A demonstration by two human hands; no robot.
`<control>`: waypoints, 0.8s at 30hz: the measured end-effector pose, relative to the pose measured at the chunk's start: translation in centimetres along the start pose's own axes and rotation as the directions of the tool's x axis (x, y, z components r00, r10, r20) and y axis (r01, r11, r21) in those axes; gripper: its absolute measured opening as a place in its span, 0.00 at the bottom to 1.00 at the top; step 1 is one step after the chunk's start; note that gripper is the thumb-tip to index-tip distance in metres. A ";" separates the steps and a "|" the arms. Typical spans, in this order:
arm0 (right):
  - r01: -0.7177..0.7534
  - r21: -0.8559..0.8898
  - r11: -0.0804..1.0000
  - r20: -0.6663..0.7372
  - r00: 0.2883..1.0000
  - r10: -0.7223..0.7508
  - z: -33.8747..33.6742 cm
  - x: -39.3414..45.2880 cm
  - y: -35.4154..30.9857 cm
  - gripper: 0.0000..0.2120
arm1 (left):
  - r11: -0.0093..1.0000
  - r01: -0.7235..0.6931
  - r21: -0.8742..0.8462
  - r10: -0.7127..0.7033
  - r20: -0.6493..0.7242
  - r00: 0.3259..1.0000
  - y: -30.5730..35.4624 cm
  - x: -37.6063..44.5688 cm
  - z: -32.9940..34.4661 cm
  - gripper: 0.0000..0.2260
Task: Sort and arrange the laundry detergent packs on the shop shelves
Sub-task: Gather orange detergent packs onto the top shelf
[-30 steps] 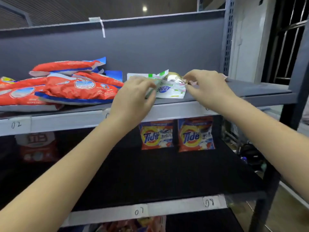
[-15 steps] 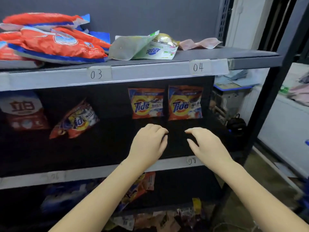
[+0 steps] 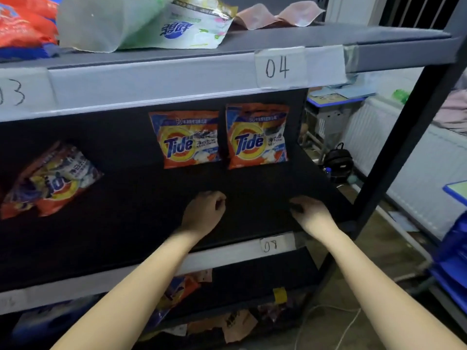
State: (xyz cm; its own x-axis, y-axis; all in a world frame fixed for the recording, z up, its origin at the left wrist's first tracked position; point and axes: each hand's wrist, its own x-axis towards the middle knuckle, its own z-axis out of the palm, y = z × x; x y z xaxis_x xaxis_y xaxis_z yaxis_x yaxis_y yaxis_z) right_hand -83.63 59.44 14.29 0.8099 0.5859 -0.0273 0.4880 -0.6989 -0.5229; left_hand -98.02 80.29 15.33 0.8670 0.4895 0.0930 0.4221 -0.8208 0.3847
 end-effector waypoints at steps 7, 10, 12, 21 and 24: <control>-0.067 0.112 0.991 -0.059 0.996 0.074 -0.1 9.0 -1.1 0.15 | 0.970 0.153 -0.189 -0.151 0.026 0.988 -0.4 9.3 2.2 0.17; -0.084 0.148 0.985 -0.038 0.995 0.090 -0.8 13.6 -1.4 0.15 | 0.913 0.221 -0.344 -0.212 0.064 0.975 -0.3 13.0 2.6 0.21; -0.109 0.164 0.980 -0.008 0.994 0.112 -0.8 17.2 -0.3 0.22 | 0.859 0.242 -0.451 -0.232 0.077 0.970 -0.4 15.4 2.6 0.24; -0.176 0.377 0.909 0.035 0.984 0.176 0.8 23.2 1.2 0.31 | 0.637 0.251 -0.729 -0.240 0.122 0.963 0.7 18.5 2.1 0.14; -0.157 0.430 0.889 0.096 0.987 0.127 0.3 21.6 0.8 0.26 | 0.611 0.262 -0.747 -0.192 0.181 0.964 0.4 17.8 1.8 0.09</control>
State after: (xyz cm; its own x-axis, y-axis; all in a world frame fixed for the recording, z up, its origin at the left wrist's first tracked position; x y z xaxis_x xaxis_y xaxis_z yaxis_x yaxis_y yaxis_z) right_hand -65.90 71.66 13.00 0.8303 0.5289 -0.1757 0.1672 -0.5370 -0.8268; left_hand -81.90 88.17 15.45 0.8029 0.5768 -0.1507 0.2879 -0.1539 0.9452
